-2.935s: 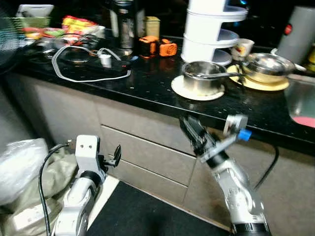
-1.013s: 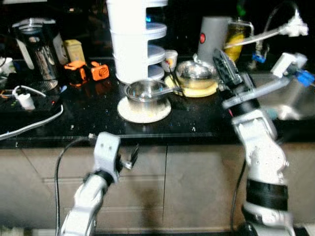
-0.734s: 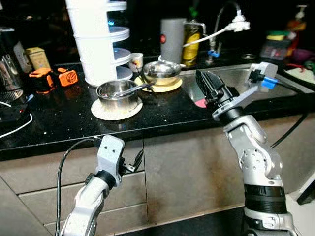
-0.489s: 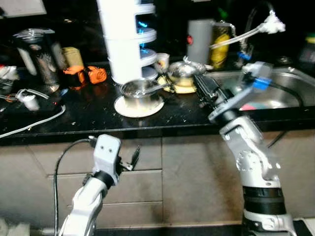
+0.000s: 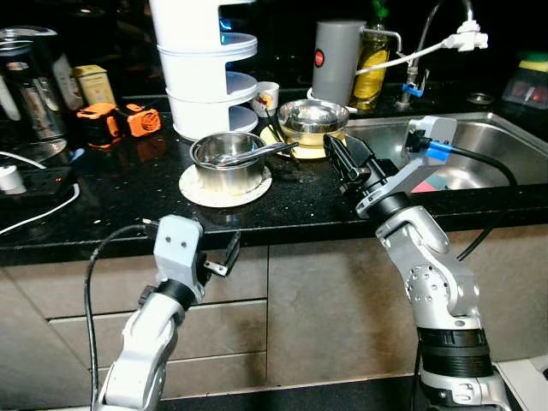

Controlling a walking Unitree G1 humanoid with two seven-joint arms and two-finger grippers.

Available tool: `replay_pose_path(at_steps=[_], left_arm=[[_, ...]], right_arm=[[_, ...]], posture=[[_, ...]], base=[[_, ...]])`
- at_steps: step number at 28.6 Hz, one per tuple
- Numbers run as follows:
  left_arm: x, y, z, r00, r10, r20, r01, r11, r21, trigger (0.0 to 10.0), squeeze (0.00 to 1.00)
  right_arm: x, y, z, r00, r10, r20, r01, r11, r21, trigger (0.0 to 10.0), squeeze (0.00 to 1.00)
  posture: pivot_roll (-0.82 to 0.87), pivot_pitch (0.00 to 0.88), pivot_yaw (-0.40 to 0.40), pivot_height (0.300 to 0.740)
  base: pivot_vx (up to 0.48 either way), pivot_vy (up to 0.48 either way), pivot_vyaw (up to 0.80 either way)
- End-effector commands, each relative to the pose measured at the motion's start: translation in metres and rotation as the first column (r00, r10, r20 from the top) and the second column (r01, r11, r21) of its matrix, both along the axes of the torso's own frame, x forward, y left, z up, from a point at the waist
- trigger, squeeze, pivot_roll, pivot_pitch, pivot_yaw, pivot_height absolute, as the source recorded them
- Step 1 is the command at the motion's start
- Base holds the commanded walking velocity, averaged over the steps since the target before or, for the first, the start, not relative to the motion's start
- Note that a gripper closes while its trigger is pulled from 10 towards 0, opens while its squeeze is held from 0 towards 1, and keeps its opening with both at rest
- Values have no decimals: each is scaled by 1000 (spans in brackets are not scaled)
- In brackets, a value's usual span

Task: Kitchen organization

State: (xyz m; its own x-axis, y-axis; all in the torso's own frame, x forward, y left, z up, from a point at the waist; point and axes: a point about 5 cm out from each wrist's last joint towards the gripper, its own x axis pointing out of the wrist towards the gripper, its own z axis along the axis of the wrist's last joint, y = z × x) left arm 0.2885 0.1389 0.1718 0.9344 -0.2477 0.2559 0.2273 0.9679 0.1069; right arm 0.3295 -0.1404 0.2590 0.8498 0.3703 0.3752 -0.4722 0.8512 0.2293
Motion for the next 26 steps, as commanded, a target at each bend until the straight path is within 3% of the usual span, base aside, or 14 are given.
replay_pose_path(at_steps=[1, 8, 11, 18, 26], left_arm=[[0, 5, 5, 999, 37, 17, -37, 999, 16, 10000, 0], [4, 27, 26, 982, 165, 86, -170, 984, 45, 10000, 0], [3, 31, 27, 980, 178, 86, -182, 982, 47, 10000, 0], [-1, 31, 28, 978, 192, 81, -196, 979, 46, 10000, 0], [-2, 31, 24, 977, 202, 61, -205, 977, 50, 10000, 0]], right_arm=[[0, 2, -1, 1000, -1, 0, 1, 1000, -11, 10000, 0], [0, 4, -3, 1000, 3, -3, -3, 1000, -15, 10000, 0], [0, 4, -3, 1000, 3, -3, -4, 1000, -17, 10000, 0], [0, 5, -5, 1000, 0, -7, -1, 1000, -26, 10000, 0], [1, 7, -8, 1000, 5, -14, -5, 999, -36, 10000, 0]], posture=[[22, 0, -12, 740], [22, 0, -11, 740], [28, 0, -10, 740], [30, 0, -10, 740], [35, 0, -12, 740]], base=[[0, 0, 0], [0, 0, 0], [0, 0, 0], [0, 0, 0], [261, 0, 0]])
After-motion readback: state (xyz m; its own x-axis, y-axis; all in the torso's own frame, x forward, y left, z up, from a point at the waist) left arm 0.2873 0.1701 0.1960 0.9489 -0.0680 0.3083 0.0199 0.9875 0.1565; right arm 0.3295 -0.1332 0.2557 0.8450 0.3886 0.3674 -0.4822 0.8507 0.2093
